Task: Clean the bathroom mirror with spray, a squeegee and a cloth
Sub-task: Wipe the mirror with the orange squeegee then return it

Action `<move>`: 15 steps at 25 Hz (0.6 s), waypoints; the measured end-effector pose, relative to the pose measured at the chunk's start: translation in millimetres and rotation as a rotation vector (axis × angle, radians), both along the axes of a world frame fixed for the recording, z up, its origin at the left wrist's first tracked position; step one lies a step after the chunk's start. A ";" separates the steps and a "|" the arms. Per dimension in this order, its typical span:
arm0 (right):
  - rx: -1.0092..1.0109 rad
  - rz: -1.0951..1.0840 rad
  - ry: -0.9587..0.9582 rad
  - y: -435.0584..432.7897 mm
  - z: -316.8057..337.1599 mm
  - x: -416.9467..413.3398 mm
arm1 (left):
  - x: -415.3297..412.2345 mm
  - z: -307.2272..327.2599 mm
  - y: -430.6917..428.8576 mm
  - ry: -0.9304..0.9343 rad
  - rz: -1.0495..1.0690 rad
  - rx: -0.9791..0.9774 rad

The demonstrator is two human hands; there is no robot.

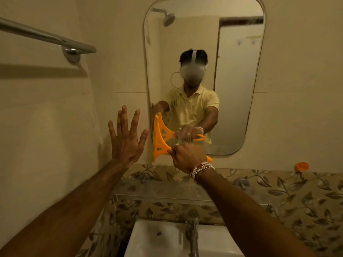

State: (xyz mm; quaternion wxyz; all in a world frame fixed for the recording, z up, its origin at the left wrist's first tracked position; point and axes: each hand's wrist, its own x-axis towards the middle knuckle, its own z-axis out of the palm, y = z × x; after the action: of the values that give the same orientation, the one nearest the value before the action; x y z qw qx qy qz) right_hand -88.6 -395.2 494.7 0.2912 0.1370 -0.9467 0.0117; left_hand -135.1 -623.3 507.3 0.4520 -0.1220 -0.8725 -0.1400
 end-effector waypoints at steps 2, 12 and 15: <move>0.011 -0.005 -0.005 2.7 1.6 -2.2 | -2.1 -1.0 3.8 0.007 -0.003 -0.004; 0.034 -0.078 -0.012 68.8 -4.1 14.8 | -4.6 -2.1 63.3 0.010 -0.093 -0.018; 0.064 -0.121 0.012 105.2 -6.1 26.3 | -4.3 -2.2 89.3 -0.014 -0.147 -0.019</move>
State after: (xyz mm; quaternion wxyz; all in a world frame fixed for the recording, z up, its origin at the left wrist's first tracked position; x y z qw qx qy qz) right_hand -62.2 -290.0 488.5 0.2926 0.0889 -0.9514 -0.0370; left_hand -139.4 -534.1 505.1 0.4333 -0.1891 -0.8655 -0.1655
